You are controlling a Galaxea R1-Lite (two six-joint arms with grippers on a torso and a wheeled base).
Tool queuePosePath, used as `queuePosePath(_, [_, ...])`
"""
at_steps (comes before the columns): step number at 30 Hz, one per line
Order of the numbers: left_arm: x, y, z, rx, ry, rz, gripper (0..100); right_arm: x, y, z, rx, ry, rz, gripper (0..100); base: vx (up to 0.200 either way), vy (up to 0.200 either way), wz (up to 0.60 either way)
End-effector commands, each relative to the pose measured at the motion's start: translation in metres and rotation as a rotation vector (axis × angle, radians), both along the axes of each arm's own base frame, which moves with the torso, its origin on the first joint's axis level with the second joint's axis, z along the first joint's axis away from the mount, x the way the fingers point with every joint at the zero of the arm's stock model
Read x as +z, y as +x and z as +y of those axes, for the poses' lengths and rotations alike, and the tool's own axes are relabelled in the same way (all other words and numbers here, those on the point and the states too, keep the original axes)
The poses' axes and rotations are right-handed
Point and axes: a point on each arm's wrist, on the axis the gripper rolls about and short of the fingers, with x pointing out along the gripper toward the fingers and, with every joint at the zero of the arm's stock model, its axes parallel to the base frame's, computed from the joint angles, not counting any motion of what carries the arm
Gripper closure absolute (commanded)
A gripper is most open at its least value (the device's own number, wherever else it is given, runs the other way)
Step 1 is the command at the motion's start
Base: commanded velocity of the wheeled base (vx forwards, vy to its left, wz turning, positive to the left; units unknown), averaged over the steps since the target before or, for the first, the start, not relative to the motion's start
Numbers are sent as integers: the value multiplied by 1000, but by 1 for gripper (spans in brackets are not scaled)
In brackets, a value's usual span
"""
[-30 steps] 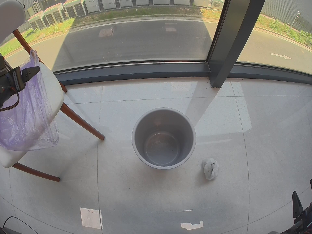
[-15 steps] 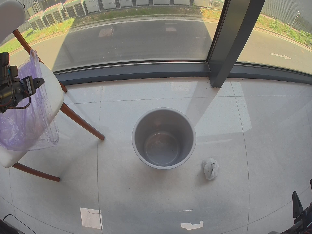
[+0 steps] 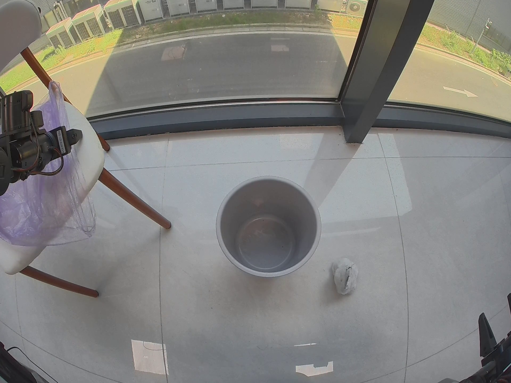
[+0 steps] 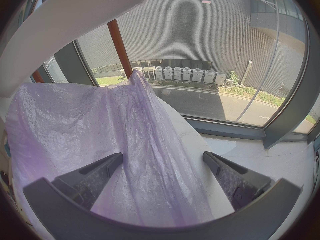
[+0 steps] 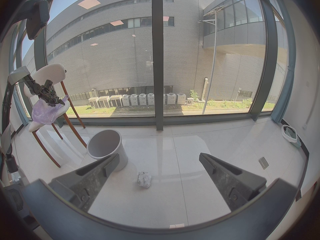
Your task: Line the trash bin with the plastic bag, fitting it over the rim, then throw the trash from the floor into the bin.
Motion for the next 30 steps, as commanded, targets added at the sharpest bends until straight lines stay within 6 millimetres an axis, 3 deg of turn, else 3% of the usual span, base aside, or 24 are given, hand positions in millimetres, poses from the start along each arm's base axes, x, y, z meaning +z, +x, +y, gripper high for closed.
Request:
queuePosePath(1, [-6,5,1,0,-2,17,100,-5,0,0,0,0,2,0,0,0,0])
queuePosePath(16, [-9,-2,1,-3,-13,9,100,-5,0,0,0,0,2,0,0,0,0])
queuePosePath(19, [19,-30,-5,-10,-34,-91,100,-5,0,0,0,0,2,0,0,0,0])
queuePosePath(20, [19,-31,-5,-11,-35,-93,100,-5,0,0,0,0,2,0,0,0,0])
queuePosePath(24, [48,-68,-9,-77,-88,-214,100,-5,0,0,0,0,0,0,0,0,0])
queuePosePath(30, [70,-106,-1,-67,-74,-314,100,-5,0,0,0,-2,0,0,0,0,0])
